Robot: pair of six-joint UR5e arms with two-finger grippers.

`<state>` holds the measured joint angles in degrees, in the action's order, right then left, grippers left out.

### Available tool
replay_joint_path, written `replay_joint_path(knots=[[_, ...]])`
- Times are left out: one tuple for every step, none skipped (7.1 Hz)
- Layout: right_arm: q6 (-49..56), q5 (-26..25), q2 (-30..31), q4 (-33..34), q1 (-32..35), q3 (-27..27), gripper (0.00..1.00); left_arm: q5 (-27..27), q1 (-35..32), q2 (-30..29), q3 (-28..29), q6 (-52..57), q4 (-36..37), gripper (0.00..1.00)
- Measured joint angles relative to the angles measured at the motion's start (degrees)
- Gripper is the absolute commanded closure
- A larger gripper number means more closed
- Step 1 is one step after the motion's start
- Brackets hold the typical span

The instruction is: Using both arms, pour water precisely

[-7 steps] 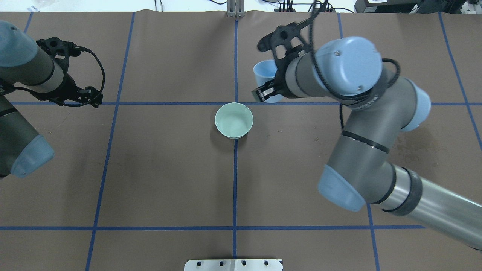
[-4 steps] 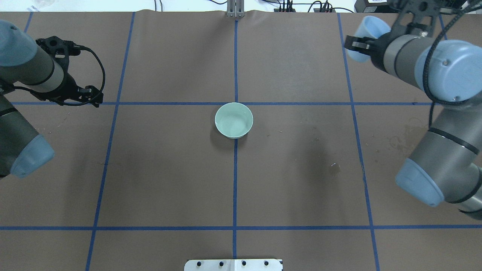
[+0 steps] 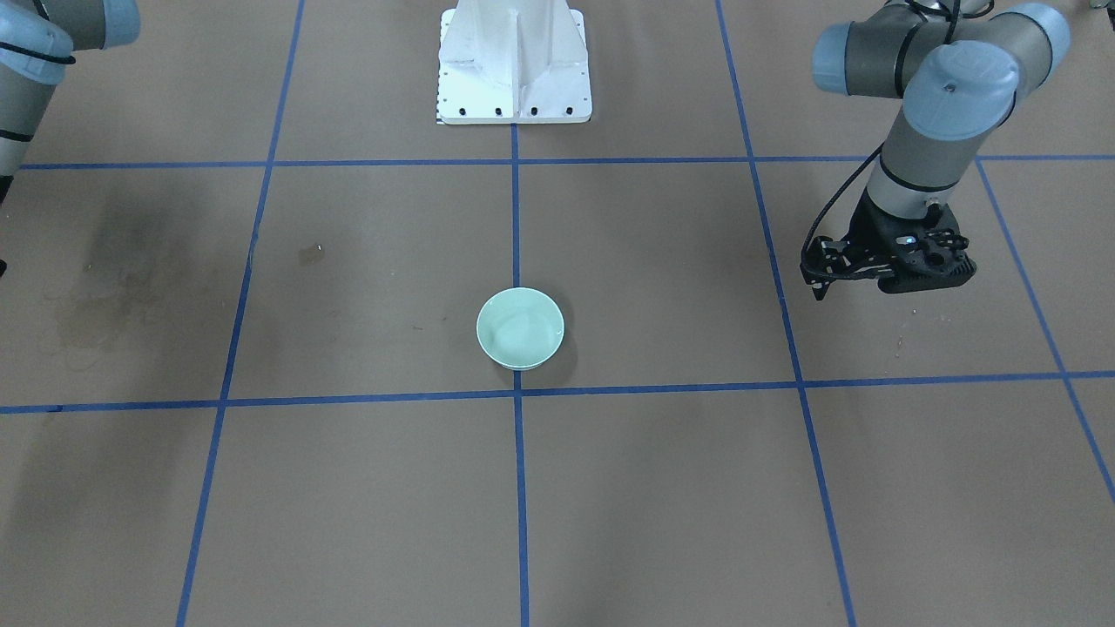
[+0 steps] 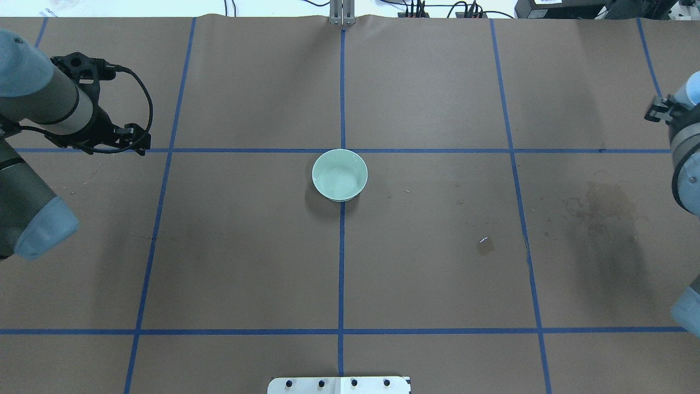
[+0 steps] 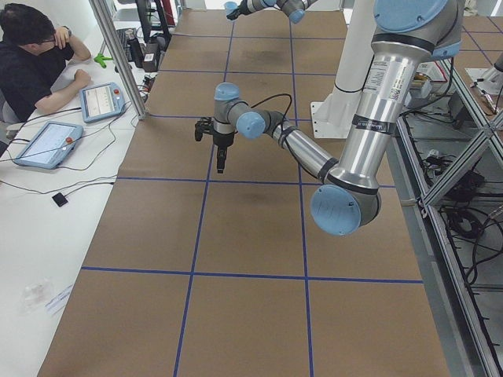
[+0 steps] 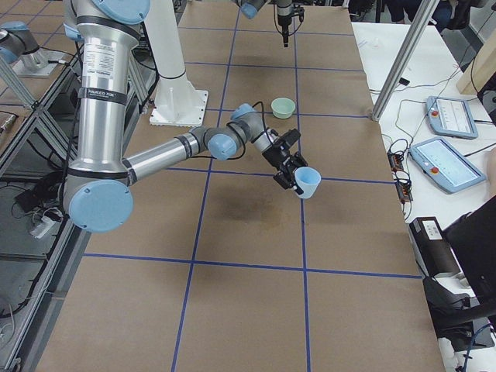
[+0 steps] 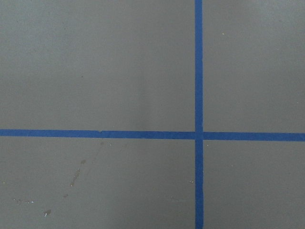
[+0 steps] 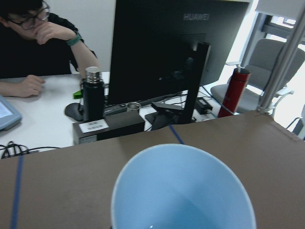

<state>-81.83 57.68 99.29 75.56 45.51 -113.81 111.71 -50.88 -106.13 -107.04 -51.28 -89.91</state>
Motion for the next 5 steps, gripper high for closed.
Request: replay_joint_path(knots=[[-4.49, -0.97, 1.27, 0.01, -0.14, 2.35, 1.00, 0.00, 0.10, -0.08, -0.01, -0.32, 0.02, 0.00], [-8.02, -1.53, 1.67, 0.03, -0.53, 4.10, 1.00, 0.00, 0.19, -0.15, 0.01, -0.43, 0.04, 0.00], [-11.01, -1.74, 1.44, 0.08, -1.92, 6.00, 1.00, 0.00, 0.26, -0.24, 0.01, -0.47, 0.04, 0.00], [-13.34, -1.72, 0.31, 0.12, -3.84, 8.33, 1.00, 0.00, 0.30, -0.33, 0.01, -0.45, 0.05, 0.00], [-14.54, -1.61, -1.08, 0.14, -5.33, 10.48, 1.00, 0.00, 0.33, -0.39, 0.08, -0.37, 0.04, 0.00]])
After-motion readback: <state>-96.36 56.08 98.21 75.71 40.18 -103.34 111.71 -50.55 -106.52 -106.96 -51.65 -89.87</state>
